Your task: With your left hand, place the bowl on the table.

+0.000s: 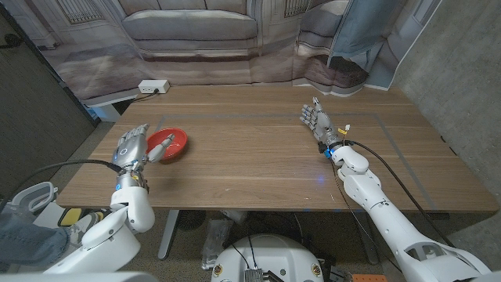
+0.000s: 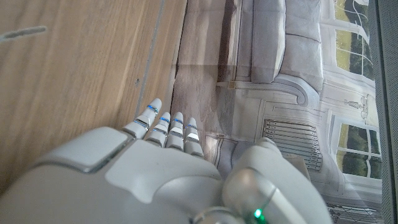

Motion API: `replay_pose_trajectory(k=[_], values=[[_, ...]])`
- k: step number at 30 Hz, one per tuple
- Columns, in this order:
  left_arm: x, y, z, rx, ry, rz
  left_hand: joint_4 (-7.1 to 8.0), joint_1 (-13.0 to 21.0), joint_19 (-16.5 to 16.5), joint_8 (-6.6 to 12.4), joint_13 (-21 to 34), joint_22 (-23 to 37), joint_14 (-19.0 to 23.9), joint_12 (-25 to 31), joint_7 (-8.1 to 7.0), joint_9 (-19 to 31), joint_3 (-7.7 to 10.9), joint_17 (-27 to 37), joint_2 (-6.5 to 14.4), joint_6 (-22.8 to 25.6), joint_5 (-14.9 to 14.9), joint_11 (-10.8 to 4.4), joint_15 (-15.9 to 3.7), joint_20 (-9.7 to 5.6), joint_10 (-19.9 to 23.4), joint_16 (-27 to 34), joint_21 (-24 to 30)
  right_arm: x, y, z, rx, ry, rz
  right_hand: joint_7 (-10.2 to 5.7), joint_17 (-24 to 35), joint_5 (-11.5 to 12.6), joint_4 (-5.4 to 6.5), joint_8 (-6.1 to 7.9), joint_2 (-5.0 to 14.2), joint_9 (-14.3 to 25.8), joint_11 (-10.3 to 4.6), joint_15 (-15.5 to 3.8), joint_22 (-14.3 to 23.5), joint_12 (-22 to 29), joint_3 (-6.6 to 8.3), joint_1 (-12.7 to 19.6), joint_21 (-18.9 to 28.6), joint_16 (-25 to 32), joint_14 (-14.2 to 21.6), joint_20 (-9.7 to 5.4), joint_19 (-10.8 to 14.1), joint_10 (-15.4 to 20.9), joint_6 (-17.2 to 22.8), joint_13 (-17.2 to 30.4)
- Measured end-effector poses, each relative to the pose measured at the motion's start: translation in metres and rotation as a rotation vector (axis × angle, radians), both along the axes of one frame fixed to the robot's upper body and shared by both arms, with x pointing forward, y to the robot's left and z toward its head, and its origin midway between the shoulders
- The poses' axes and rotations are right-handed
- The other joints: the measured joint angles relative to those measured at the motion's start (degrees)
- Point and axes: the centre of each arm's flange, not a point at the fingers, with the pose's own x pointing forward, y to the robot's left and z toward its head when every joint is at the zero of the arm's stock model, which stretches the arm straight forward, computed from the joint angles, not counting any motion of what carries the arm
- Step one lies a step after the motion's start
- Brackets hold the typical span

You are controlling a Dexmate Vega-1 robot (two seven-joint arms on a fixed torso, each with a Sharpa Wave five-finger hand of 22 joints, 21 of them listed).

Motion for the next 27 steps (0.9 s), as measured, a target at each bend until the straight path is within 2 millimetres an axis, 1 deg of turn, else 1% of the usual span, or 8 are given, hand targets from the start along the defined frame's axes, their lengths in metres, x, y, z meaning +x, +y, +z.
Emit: replay_pose_trajectory(k=[4, 7, 8, 9, 15, 17, 22, 27], values=[[0.004, 0.000, 0.001, 0.002, 0.011, 0.003, -0.45, 0.8, 0.0, 0.00, 0.0, 0.0, 0.3, 0.0, -0.12, 0.0, 0.10, 0.0, -0.3, 0.1, 0.0, -0.27, 0.28, 0.00, 0.3, 0.0, -0.4, 0.000, 0.000, 0.000, 0.001, 0.001, -0.001, 0.00, 0.0, 0.0, 0.00, 0.00, 0.00, 0.0, 0.00, 0.00, 0.0, 0.0, 0.00, 0.0, -0.1, 0.0, 0.0, 0.00, 0.0, 0.0, 0.0, 0.0], [0.007, 0.000, 0.001, 0.004, 0.020, 0.004, -1.16, 1.9, 0.0, 0.00, 0.0, 0.0, 0.3, 0.0, -0.40, 0.0, 0.04, 0.0, -0.4, 0.4, 0.0, -0.54, 0.28, 0.02, 0.5, 0.0, -0.6, 0.000, -0.001, 0.000, 0.002, 0.000, -0.003, 0.00, 0.0, 0.0, 0.00, 0.00, 0.00, 0.0, 0.13, 0.23, 0.0, 0.0, 0.00, 0.0, -0.2, 0.0, 0.2, 0.00, 0.0, 0.6, 0.0, 0.0], [0.009, 0.000, 0.001, 0.005, 0.024, 0.005, -1.30, 2.2, 0.3, 0.00, 0.0, 0.0, 0.4, 0.0, -0.30, 0.1, 0.19, 0.0, -0.3, 0.5, 0.0, -0.61, 0.16, 0.20, 0.6, 0.0, -0.6, 0.000, -0.001, 0.000, 0.002, 0.000, -0.003, 0.00, 0.0, 0.0, 0.00, 0.00, 0.00, 0.0, 0.32, 0.29, 0.0, 0.0, 0.00, 0.0, -0.2, 0.0, 0.4, 0.00, 0.0, 0.7, 0.0, 0.0], [0.009, 0.000, 0.001, 0.003, 0.027, 0.006, -1.37, 2.6, 0.4, 0.00, 0.0, 0.0, 0.5, 0.0, -0.20, 0.2, 0.12, 0.0, -0.5, 0.6, 0.2, -0.52, 0.07, 0.00, 0.8, 0.0, -0.6, 0.000, -0.001, 0.000, 0.002, 0.001, -0.003, 0.00, 0.0, 0.0, 0.00, 0.00, 0.00, 0.0, 0.32, 0.11, 0.0, 0.0, 0.00, 0.0, -0.2, 0.0, 0.5, 0.00, 0.0, 0.7, 0.0, 0.0], [0.015, 0.001, 0.001, 0.002, 0.050, 0.008, -2.70, 4.9, 0.4, 0.00, 0.0, 0.0, 0.5, 0.0, -0.20, 0.3, 0.60, -0.1, -0.7, 0.6, 0.4, -0.52, 0.07, 0.02, 0.9, 0.0, -1.0, 0.000, -0.002, -0.002, 0.004, 0.004, -0.006, 0.21, 0.0, 0.0, -0.03, 0.00, 0.00, 0.0, 0.13, 0.02, 0.0, 0.0, -0.03, 0.0, -0.3, 0.0, 0.6, 0.01, 0.0, 1.0, 0.2, 0.0], [0.017, 0.001, 0.001, 0.004, 0.059, 0.010, -3.62, 6.4, 0.4, 0.00, 0.0, 0.0, 0.5, -0.3, -0.22, 0.3, 0.76, -0.1, -0.6, 0.6, 0.4, -0.52, 0.07, 0.02, 0.9, -0.4, -1.1, 0.000, -0.002, -0.003, 0.005, 0.005, -0.006, 0.21, 0.0, 0.0, -0.24, 0.00, 0.00, 0.0, 0.13, 0.02, 0.0, 0.0, -0.24, 0.0, -0.4, 0.0, 0.6, 0.01, 0.0, 1.0, 0.2, 0.0], [0.021, 0.000, 0.003, 0.011, 0.080, 0.018, -4.69, 8.3, 0.4, -0.32, 0.0, 0.0, 0.5, -0.5, -0.64, 0.3, 1.16, -0.1, -0.8, 0.6, 0.4, -0.52, 0.07, 0.02, 0.9, -0.5, -1.5, 0.000, -0.002, -0.004, 0.008, 0.006, -0.007, 0.21, 0.0, 0.0, -0.24, 0.00, 0.00, 0.0, 0.13, 0.02, 0.0, 0.0, -0.24, 0.0, -0.4, 0.0, 0.6, -0.21, 0.2, 1.0, 0.2, 0.3], [0.025, -0.001, 0.004, 0.018, 0.099, 0.024, -5.36, 9.3, 0.4, -0.44, 0.0, 0.0, 0.5, -0.5, -1.05, 0.3, 1.16, -0.1, -0.8, 0.4, 0.8, -0.79, 0.07, 0.02, 1.2, -0.5, -1.8, 0.000, -0.002, -0.004, 0.011, 0.005, -0.007, 0.21, 0.0, 0.0, -0.24, 0.00, 0.01, 0.0, 0.13, 0.02, 0.0, 0.0, -0.24, 0.0, -0.4, 0.0, 0.6, 0.10, 0.7, 1.0, 0.2, 0.3]])
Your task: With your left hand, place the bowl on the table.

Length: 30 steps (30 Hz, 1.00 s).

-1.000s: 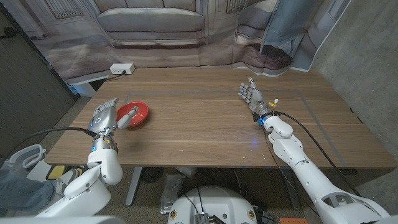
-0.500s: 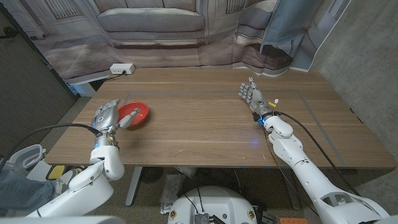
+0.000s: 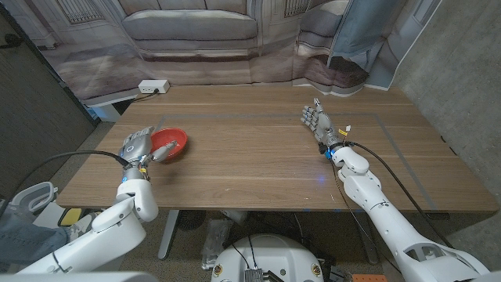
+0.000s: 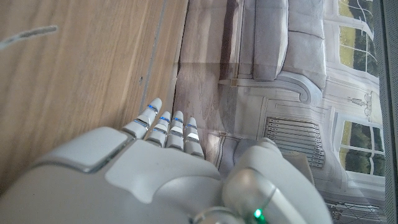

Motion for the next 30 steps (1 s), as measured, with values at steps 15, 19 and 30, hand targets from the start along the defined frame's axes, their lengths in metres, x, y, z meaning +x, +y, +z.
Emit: replay_pose_trajectory(k=[15, 19, 30], values=[[0.013, 0.000, 0.000, 0.016, 0.035, 0.009, -1.08, 2.0, 0.5, 0.00, 0.0, 0.0, 0.5, 0.0, -0.51, 0.0, 0.20, 0.0, -0.4, 0.5, 0.1, -0.64, 0.06, -0.11, 0.6, 0.0, -0.5, 0.000, 0.000, -0.003, 0.012, -0.001, -0.004, -0.11, 0.0, 0.0, 0.00, 0.00, 0.29, 0.0, 0.19, -0.11, 0.0, 0.0, 0.00, 0.3, -0.2, 0.0, 0.5, -0.31, 0.3, 0.2, 0.1, 0.0], [0.017, 0.000, 0.001, 0.024, 0.038, 0.011, -1.31, 2.5, 0.5, 0.00, 0.3, 0.0, 0.5, 0.0, -0.51, 0.0, -0.03, 0.0, -0.4, 0.5, 0.1, -0.65, 0.06, -0.11, 0.6, 0.0, -0.5, -0.001, 0.000, -0.004, 0.017, -0.003, -0.007, -0.11, 0.0, 0.0, 0.00, 0.00, 0.29, 0.0, 0.19, -0.11, 0.0, 0.0, 0.00, 0.3, -0.2, 0.0, 0.5, -0.31, 0.3, 0.2, 0.1, 0.0], [0.026, -0.001, 0.005, 0.045, 0.061, 0.016, -2.18, 4.2, 0.5, -0.73, 0.3, 0.0, -0.3, -0.6, -0.81, 0.0, -0.12, 0.2, -1.2, -1.2, 0.1, -1.53, 0.20, -0.10, -0.7, -0.4, -1.4, -0.002, -0.001, -0.004, 0.026, -0.005, -0.011, -0.11, 0.0, 0.0, 0.00, 0.00, 0.29, 0.0, 0.18, -0.11, 0.0, 0.0, 0.00, 0.3, -0.4, 0.0, 0.5, -0.31, 0.3, 0.2, 0.1, 0.0]])
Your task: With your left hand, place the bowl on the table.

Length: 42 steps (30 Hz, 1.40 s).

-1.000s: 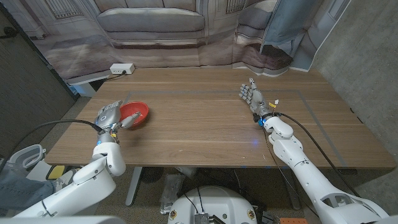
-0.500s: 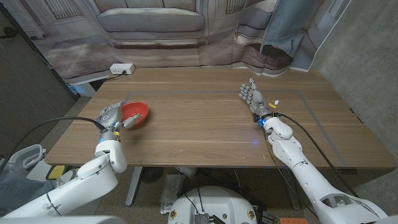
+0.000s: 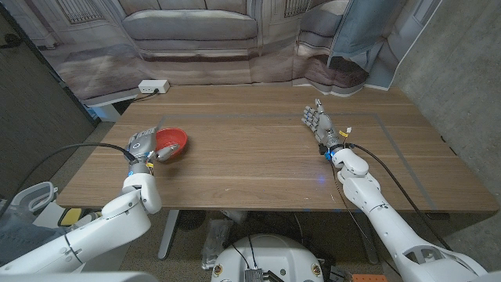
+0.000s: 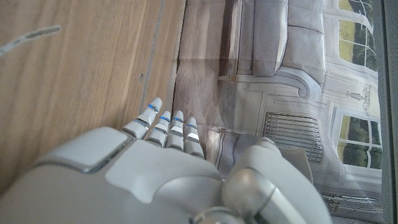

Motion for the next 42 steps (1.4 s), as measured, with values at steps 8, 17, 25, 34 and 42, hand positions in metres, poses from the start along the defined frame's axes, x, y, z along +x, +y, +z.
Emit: replay_pose_trajectory(k=[8, 17, 25, 34, 42], values=[[0.004, -0.002, 0.002, 0.010, 0.017, 0.003, -0.49, 0.7, 0.0, -0.23, 0.0, 0.0, -0.4, 0.0, -0.37, 0.0, -0.31, 0.0, -0.3, -1.0, 0.0, -0.53, -0.20, 0.00, -0.5, 0.0, 0.0, 0.000, 0.000, 0.000, 0.003, 0.001, -0.001, 0.00, 0.0, 0.0, -0.17, 0.00, 0.00, 0.0, 0.00, 0.00, 0.0, 0.0, -0.17, 0.0, 0.0, 0.0, 0.0, 0.00, 0.0, 0.0, 0.0, 0.0], [0.010, -0.004, 0.004, 0.022, 0.036, -0.001, -1.35, 2.3, 0.0, -0.63, 0.0, 0.0, -1.1, -0.2, -0.94, 0.1, -0.23, 0.0, -0.8, -2.2, 0.0, -0.75, -0.07, 0.00, -1.4, -0.3, -0.4, 0.000, -0.001, -0.001, 0.005, 0.004, -0.002, 0.00, 0.0, 0.0, -0.17, 0.00, 0.00, 0.0, 0.11, 0.00, 0.0, 0.0, -0.17, 0.0, -0.4, 0.0, 0.0, 0.00, 0.0, 0.5, 0.0, 0.0], [0.016, -0.006, 0.005, 0.034, 0.055, 0.001, -1.58, 2.9, 0.0, -0.62, 0.0, 0.0, -1.2, -0.2, -1.01, 0.3, -0.46, 0.0, -1.0, -2.2, 0.0, -1.05, -0.24, 0.00, -1.7, -0.3, -0.8, 0.001, -0.002, -0.001, 0.008, 0.004, -0.002, 0.00, 0.0, 0.0, -0.17, 0.00, 0.00, 0.0, 0.11, -0.10, 0.0, 0.0, -0.16, 0.0, -0.4, 0.0, 0.5, 0.32, 0.3, 0.7, 0.0, 0.0], [0.026, -0.011, 0.005, 0.048, 0.083, 0.003, -1.82, 4.0, 0.0, -0.39, 0.0, 0.0, -1.2, -0.2, -1.15, 0.3, -0.71, 0.0, -1.4, -2.1, 0.0, -1.05, -0.23, 0.00, -1.7, -0.3, -0.8, 0.001, -0.002, -0.002, 0.012, 0.006, -0.001, 0.00, 0.0, 0.0, -0.16, 0.00, 0.31, 0.0, 0.11, -0.10, 0.0, 0.0, -0.16, 0.3, -0.4, 0.0, 0.5, 0.11, 0.5, 0.7, 0.0, 0.0], [0.036, -0.013, 0.002, 0.051, 0.111, -0.002, -2.05, 5.0, 1.4, -0.16, 0.0, 0.0, -0.5, 0.2, -0.81, 0.3, -0.94, -0.2, -1.5, -1.0, 0.0, -0.86, 0.04, -0.01, -0.6, -0.1, -0.8, 0.002, -0.002, -0.003, 0.015, 0.010, -0.002, 0.00, 0.0, 0.0, -0.32, 0.00, 0.31, 0.0, 0.11, -0.10, 0.0, 0.0, -0.32, 0.3, -0.4, 0.0, 0.5, 0.11, 0.5, 0.7, 0.0, 0.0]])
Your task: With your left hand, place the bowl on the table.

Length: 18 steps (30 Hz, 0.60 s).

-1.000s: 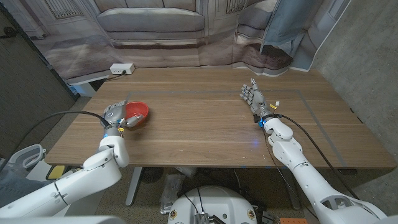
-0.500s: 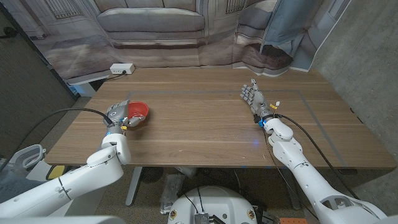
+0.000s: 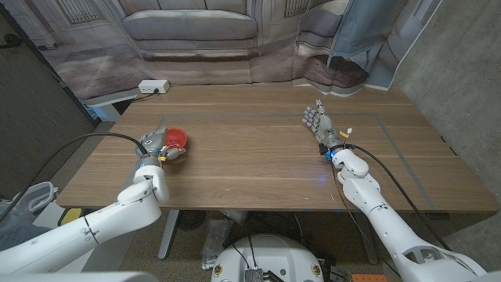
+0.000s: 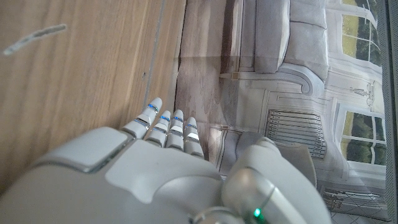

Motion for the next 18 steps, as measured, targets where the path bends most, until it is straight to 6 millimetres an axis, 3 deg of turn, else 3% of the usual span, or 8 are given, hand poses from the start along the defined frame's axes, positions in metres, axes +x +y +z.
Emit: replay_pose_trajectory(k=[9, 18], values=[[0.012, -0.005, -0.003, -0.005, 0.027, -0.020, -0.23, 0.4, 1.2, 0.89, 0.0, 0.0, 1.2, 0.3, 0.10, 0.0, -0.23, 0.0, -0.1, 1.5, 0.0, 0.40, -0.10, -0.08, 1.1, 0.0, 0.0, 0.001, -0.001, 0.000, 0.003, 0.001, -0.002, 0.00, 0.0, -0.5, 0.00, 0.00, 0.00, 0.0, 0.00, 0.31, 0.0, 0.0, 0.00, 0.0, -0.2, 0.0, 0.3, -0.02, 0.0, 0.0, 0.0, 0.0], [0.021, -0.011, -0.005, -0.003, 0.046, -0.039, 0.02, 1.0, 2.8, 1.33, 0.0, 0.2, 3.2, 0.7, -0.17, 0.0, -0.48, 0.1, 0.5, 3.9, 0.0, -0.46, -0.13, -0.06, 3.4, 0.8, 0.0, 0.000, -0.003, -0.001, 0.007, 0.002, -0.006, 0.00, 0.0, -0.5, 0.00, 0.00, 0.00, 0.0, 0.00, 0.31, 0.0, 0.0, 0.00, 0.0, -0.4, 0.0, 0.3, 0.01, 0.4, 0.0, 0.0, 0.0]])
